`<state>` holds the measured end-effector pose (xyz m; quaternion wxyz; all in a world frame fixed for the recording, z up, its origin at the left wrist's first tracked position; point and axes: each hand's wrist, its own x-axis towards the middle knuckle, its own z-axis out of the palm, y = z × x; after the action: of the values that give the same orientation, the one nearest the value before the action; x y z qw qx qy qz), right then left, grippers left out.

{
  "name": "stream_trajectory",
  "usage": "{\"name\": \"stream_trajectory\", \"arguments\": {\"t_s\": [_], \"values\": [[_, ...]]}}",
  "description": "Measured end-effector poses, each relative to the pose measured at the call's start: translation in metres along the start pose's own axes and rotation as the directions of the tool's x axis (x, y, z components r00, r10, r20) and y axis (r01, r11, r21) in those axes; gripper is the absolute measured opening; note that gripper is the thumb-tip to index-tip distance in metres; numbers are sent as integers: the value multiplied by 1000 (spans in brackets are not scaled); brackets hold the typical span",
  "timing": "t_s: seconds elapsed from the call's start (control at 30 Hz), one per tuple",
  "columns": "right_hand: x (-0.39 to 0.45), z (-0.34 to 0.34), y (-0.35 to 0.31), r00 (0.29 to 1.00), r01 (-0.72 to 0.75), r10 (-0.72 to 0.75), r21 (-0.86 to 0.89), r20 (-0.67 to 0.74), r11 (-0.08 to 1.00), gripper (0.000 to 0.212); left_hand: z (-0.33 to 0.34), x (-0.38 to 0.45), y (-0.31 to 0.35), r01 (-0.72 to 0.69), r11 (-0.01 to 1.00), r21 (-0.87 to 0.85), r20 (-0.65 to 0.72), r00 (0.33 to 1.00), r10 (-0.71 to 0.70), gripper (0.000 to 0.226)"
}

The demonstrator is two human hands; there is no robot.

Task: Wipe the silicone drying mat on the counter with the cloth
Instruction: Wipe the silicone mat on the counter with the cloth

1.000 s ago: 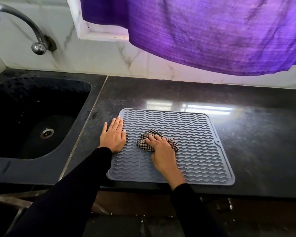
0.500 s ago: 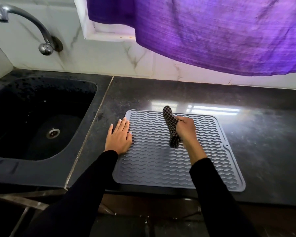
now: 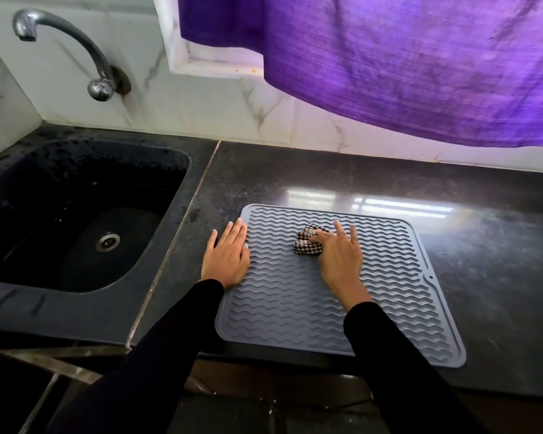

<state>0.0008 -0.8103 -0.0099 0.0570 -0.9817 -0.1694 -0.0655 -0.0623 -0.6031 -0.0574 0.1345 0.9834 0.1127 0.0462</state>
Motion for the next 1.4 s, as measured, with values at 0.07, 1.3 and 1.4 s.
{"name": "stream_trajectory", "arguments": {"t_s": [0.07, 1.3, 1.4], "values": [[7, -12, 3, 982, -187, 183, 113, 38, 976, 33, 1, 0, 0, 1, 1000, 7, 0, 1000, -1, 66], [36, 5, -33, 980, 177, -184, 95, 71, 980, 50, 2, 2, 3, 26, 999, 29, -11, 1000, -26, 75], [36, 12, -14, 978, 194, -194, 9, 75, 981, 54, 1, 2, 3, 30, 999, 11, 1, 1000, -30, 66]]}}
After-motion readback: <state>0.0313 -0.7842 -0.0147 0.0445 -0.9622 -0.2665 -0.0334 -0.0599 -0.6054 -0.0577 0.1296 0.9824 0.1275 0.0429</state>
